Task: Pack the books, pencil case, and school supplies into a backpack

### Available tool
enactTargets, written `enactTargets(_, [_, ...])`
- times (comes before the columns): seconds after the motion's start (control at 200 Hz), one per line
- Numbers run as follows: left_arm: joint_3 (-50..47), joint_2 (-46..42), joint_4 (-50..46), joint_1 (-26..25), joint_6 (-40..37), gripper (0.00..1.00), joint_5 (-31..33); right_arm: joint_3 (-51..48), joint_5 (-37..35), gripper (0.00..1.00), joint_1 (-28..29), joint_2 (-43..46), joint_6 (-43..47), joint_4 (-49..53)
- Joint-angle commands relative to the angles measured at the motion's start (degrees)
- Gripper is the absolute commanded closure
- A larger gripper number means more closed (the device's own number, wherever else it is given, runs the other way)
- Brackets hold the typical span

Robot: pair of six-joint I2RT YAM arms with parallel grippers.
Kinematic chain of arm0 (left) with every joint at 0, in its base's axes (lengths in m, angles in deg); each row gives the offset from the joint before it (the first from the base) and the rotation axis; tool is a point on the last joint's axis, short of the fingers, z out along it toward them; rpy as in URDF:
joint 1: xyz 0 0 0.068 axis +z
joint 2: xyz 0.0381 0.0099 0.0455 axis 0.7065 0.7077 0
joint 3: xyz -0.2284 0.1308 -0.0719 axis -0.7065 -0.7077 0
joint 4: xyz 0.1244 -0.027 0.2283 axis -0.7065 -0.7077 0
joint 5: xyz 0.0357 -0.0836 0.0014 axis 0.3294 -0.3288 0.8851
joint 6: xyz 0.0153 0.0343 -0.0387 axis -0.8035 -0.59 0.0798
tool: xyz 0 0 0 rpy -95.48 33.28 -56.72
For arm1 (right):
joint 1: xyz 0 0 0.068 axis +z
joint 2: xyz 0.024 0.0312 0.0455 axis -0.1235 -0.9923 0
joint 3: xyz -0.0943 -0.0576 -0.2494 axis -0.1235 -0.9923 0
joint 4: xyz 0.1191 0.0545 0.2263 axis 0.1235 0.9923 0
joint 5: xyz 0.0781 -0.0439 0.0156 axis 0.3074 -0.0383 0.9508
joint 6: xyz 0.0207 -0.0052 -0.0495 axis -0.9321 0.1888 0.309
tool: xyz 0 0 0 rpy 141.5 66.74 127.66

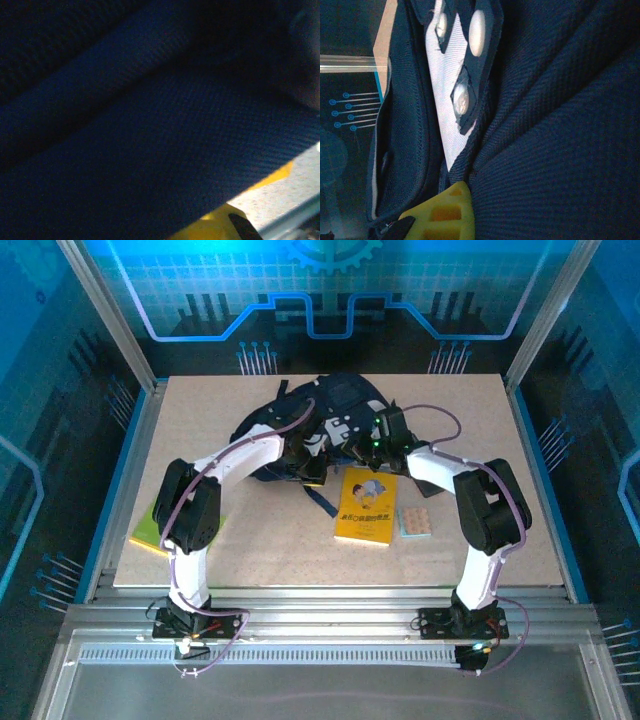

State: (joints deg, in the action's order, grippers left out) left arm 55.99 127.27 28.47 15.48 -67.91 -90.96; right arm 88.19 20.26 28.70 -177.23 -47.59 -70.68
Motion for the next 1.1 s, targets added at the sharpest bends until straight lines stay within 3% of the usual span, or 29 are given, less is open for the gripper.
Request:
enactTargets(0.0, [1.33,-1.26,-14.58,1.94,-5.98,1.0,11.28,3.48,-9.03,1.0,-4.46,0.27,7.87,5.67])
enactTargets(0.08, [0.94,-1.58,-14.82,3.4,-6.79,1.0,13.71,3.6,-8.33,1.0,-6.6,0.09,8.2,6.02])
enactTargets(0.285, [0.11,-2.02,-15.49,6.8,-8.64,1.0,10.05,6.25,-9.6,1.0,-8.23,0.47,11.53,9.56])
enactTargets(0.485, [-1.43,-3.44,-7.13,3.63,-1.31,1.0,-2.48,6.03,-3.62,1.0,-5.82,0.27,7.19,7.18])
enactTargets(0.56, [-3.09,-3.87,-0.19,1.25,1.94,0.93,-1.85,5.18,-1.95,1.0,-4.89,-0.24,4.21,5.67])
enactTargets(0.655, [-7.3,-4.97,11.59,0.21,5.82,0.77,-1.69,3.09,1.06,1.0,-4.54,-0.86,-0.77,2.07])
enactTargets(0.78, [-11.06,-4.97,23.72,0.34,6.82,0.67,2.56,0.72,4.0,1.0,-4.17,-0.54,-5.7,-2.47])
enactTargets(1.096, [-11.66,-1.33,34.54,-0.32,7.92,0.48,2.82,-2.74,4.4,1.0,-3.34,2.77,-12.79,-5.83])
